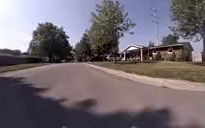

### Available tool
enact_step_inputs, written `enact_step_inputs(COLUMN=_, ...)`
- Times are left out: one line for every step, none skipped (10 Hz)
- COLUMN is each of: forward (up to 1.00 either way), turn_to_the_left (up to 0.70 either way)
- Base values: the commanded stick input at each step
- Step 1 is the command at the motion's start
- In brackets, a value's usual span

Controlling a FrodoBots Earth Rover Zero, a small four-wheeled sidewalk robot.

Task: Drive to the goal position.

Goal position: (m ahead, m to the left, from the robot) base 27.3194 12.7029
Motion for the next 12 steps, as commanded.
enact_step_inputs(forward=0.69, turn_to_the_left=0.03)
enact_step_inputs(forward=0.69, turn_to_the_left=0.03)
enact_step_inputs(forward=0.69, turn_to_the_left=0.03)
enact_step_inputs(forward=0.69, turn_to_the_left=0.03)
enact_step_inputs(forward=0.69, turn_to_the_left=0.03)
enact_step_inputs(forward=0.69, turn_to_the_left=0.03)
enact_step_inputs(forward=0.69, turn_to_the_left=0.03)
enact_step_inputs(forward=0.69, turn_to_the_left=0.03)
enact_step_inputs(forward=0.69, turn_to_the_left=0.03)
enact_step_inputs(forward=0.69, turn_to_the_left=0.03)
enact_step_inputs(forward=0.69, turn_to_the_left=0.03)
enact_step_inputs(forward=0.69, turn_to_the_left=0.03)
